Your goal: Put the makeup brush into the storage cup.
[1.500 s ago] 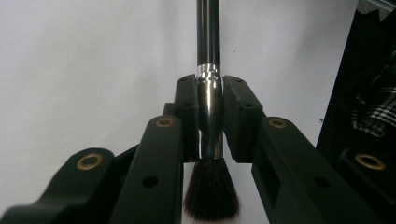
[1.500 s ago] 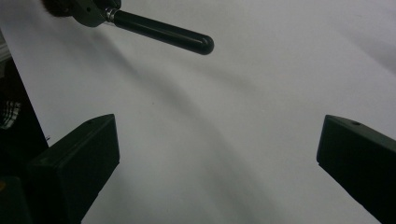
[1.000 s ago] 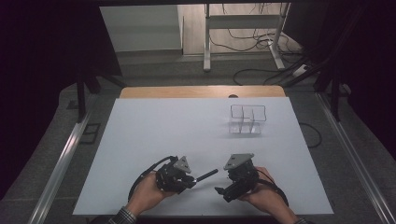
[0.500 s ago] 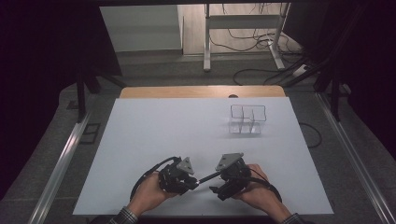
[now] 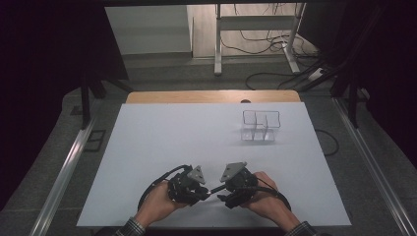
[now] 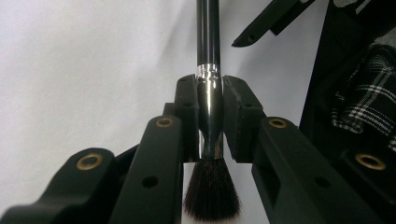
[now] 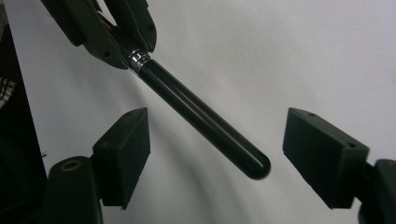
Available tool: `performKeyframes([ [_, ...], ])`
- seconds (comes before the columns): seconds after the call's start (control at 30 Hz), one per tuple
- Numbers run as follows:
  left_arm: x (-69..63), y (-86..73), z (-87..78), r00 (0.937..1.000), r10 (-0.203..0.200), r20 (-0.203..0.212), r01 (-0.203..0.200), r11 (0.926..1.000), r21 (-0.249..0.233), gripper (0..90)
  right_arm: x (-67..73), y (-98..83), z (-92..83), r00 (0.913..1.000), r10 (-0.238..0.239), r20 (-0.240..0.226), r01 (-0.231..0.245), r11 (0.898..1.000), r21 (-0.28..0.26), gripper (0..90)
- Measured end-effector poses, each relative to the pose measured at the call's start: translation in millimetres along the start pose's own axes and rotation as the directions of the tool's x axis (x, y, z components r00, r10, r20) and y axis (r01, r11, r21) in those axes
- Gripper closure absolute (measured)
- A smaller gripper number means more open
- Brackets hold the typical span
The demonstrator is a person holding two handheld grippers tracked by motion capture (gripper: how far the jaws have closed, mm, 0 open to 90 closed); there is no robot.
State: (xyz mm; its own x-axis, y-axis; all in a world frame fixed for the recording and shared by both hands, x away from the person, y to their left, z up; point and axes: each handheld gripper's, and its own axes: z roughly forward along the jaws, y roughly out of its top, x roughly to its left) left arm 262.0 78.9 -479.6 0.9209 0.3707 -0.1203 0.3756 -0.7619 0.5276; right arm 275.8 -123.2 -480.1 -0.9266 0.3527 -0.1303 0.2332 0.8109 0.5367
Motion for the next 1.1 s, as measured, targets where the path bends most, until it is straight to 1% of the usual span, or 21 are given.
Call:
performKeyframes([
  [0.2, -0.3, 1.0, 0.8, 1.0, 0.006, 0.003, -0.006, 1.0, 0.004, 76.8, 2.2, 2.6, 2.8, 0.9998, -0.02, 0.002, 0.02, 1.0, 0.012, 28.7],
  [0.43, -0.8, 1.5, 1.9, 0.9999, 0.008, 0.008, -0.008, 0.9999, 0.009, 76.6, 5.7, 6.6, 5.9, 0.9983, -0.058, 0.007, 0.058, 0.998, 0.021, 39.0],
  [0.47, -0.8, 1.5, 1.9, 0.9999, 0.008, 0.008, -0.008, 0.9999, 0.009, 76.6, 5.7, 6.6, 5.9, 0.9983, -0.058, 0.007, 0.058, 0.998, 0.021, 39.0],
  [0.5, -0.8, 1.6, 1.8, 0.9999, 0.007, 0.009, -0.007, 0.9999, 0.007, 76.6, 6.8, 7.1, 6.7, 0.9972, -0.074, 0.008, 0.074, 0.997, 0.02, 43.6],
  [0.53, -0.8, 1.6, 1.8, 0.9999, 0.007, 0.009, -0.007, 0.9999, 0.007, 76.7, 6.8, 7.1, 6.7, 0.9972, -0.074, 0.008, 0.074, 0.997, 0.02, 43.6],
  [0.57, -0.9, 1.6, 1.8, 1.0, 0.005, 0.006, -0.005, 1.0, 0.008, 76.7, 7.1, 7.8, 6.6, 0.9965, -0.082, -0.015, 0.083, 0.996, 0.027, 48.9],
  [0.6, -0.9, 1.6, 1.8, 1.0, 0.005, 0.006, -0.005, 1.0, 0.008, 76.7, 7.1, 7.8, 6.6, 0.9965, -0.082, -0.015, 0.083, 0.996, 0.027, 48.9],
  [0.63, -0.8, 1.3, 1.6, 1.0, 0.005, 0.005, -0.005, 1.0, 0.008, 76.6, 8.2, 7.9, 6.9, 0.9949, -0.1, -0.013, 0.1, 0.994, 0.032, 54.9],
  [0.67, -0.4, 1.0, 1.3, 1.0, 0.006, 0.004, -0.006, 1.0, 0.005, 76.6, 8.2, 7.9, 6.9, 0.9949, -0.1, -0.013, 0.1, 0.994, 0.032, 54.9],
  [0.7, -0.1, 0.5, 0.9, 1.0, 0.006, 0.002, -0.006, 1.0, -0.002, 76.2, 9.6, 7.6, 7.1, 0.9938, -0.111, -0.012, 0.111, 0.993, 0.036, 58.2],
  [0.73, 0.2, 0.3, -0.5, 0.9999, 0.004, -0.01, -0.004, 0.9999, -0.012, 75.0, 10.4, 7.3, 6.7, 0.992, -0.123, -0.026, 0.124, 0.991, 0.046, 63.9],
  [0.77, -0.6, -0.3, -2.7, 0.9991, -0.007, -0.042, 0.005, 0.9988, -0.048, 67.9, 14.4, 6.6, 7.1, 0.9852, -0.153, -0.078, 0.157, 0.986, 0.06, 76.9],
  [0.8, 0.0, -0.7, -4.9, 0.9983, -0.004, -0.058, 0.0, 0.9976, -0.07, 67.9, 14.4, 6.6, 7.1, 0.9852, -0.153, -0.078, 0.157, 0.986, 0.06, 76.9],
  [0.83, 1.8, -1.9, -9.0, 0.9981, -0.028, -0.054, 0.021, 0.9917, -0.127, 57.8, 16.2, 8.2, 6.3, 0.9845, -0.131, -0.117, 0.136, 0.99, 0.044, 79.0],
  [0.87, 1.8, -1.9, -9.0, 0.9981, -0.028, -0.054, 0.021, 0.9917, -0.127, 51.7, 16.2, 8.2, 6.3, 0.9845, -0.131, -0.117, 0.136, 0.99, 0.044, 79.0],
  [0.9, 3.2, -3.5, -12.3, 0.9963, -0.021, -0.083, 0.008, 0.9889, -0.148, 46.7, 15.1, 9.5, 5.1, 0.9873, -0.116, -0.108, 0.123, 0.991, 0.056, 79.0],
  [0.93, 3.2, -3.5, -12.3, 0.9963, -0.021, -0.083, 0.008, 0.9889, -0.148, 41.9, 15.1, 9.5, 5.1, 0.9873, -0.116, -0.108, 0.123, 0.991, 0.056, 79.0],
  [0.97, 3.4, -4.2, -13.0, 0.9952, -0.02, -0.096, 0.005, 0.9878, -0.155, 41.9, 12.9, 8.5, 4.5, 0.988, -0.102, -0.116, 0.109, 0.993, 0.052, 79.0],
  [1.0, 3.8, -4.7, -13.0, 0.9945, -0.024, -0.102, 0.007, 0.9871, -0.16, 36.8, 10.8, 7.2, 4.3, 0.9894, -0.092, -0.113, 0.098, 0.994, 0.052, 79.0],
  [1.07, 5.1, -5.7, -12.6, 0.9949, -0.029, -0.097, 0.013, 0.9865, -0.163, 31.6, 8.8, 6.1, 4.2, 0.9908, -0.081, -0.108, 0.088, 0.995, 0.057, 79.0],
  [1.1, 5.6, -6.1, -12.2, 0.9947, -0.032, -0.097, 0.016, 0.9861, -0.165, 31.6, 7.9, 5.7, 4.2, 0.9912, -0.076, -0.108, 0.082, 0.995, 0.055, 79.0],
])
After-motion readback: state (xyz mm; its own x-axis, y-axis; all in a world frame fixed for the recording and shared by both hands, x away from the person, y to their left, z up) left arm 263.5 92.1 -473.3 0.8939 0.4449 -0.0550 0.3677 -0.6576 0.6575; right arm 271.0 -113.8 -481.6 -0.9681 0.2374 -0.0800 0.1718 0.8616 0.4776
